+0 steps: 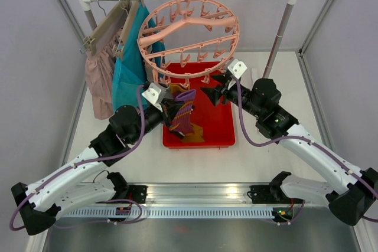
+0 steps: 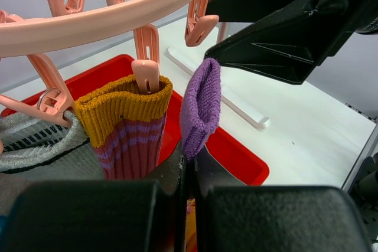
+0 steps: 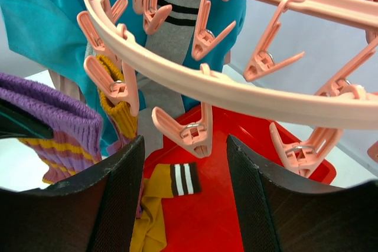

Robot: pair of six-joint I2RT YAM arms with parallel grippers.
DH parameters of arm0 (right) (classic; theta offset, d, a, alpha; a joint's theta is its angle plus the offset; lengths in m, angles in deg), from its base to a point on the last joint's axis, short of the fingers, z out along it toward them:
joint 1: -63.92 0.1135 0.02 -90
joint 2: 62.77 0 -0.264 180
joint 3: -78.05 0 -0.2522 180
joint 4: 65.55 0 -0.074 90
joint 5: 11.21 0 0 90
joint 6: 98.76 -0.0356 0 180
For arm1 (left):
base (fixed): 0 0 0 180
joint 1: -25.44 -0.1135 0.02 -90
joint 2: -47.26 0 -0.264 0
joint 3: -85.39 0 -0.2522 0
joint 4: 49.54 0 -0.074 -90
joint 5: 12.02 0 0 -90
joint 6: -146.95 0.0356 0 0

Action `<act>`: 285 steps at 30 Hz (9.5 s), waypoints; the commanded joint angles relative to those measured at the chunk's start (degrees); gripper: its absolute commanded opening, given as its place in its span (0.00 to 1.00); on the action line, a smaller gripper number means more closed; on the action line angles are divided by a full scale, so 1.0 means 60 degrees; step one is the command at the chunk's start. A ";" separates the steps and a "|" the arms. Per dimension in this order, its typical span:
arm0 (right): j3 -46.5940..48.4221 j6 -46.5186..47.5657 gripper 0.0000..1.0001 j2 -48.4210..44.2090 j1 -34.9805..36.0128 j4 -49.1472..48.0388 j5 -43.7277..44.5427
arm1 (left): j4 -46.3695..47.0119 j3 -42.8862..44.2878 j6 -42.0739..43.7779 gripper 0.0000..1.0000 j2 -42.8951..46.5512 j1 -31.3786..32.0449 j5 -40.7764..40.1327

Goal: Clip the socks to the hanger
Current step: Pick up the sock from the bin, then open the clamp at the hanger, then clamp the sock onto the hanger, then pick up the sock from the bin.

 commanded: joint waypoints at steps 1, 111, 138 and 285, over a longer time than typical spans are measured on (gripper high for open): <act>0.0488 0.0142 0.63 0.0123 0.0028 -0.0758 0.0061 | 0.0021 0.0407 0.0040 0.02 -0.0026 0.0035 0.0096; 0.1455 -0.1645 0.00 0.0548 0.0805 0.0135 0.1218 | 0.3229 -0.1160 -0.0252 0.02 -0.1154 0.0035 -0.0417; 0.1382 -0.2143 0.00 0.0548 0.0790 0.0062 0.0779 | 0.4034 -0.1043 -0.0442 0.02 -0.1608 0.0035 -0.0241; -0.2924 -0.5835 0.00 0.2895 0.1537 -0.1960 0.7150 | -0.1049 0.2473 -0.0354 0.02 -0.0919 0.0021 -0.4885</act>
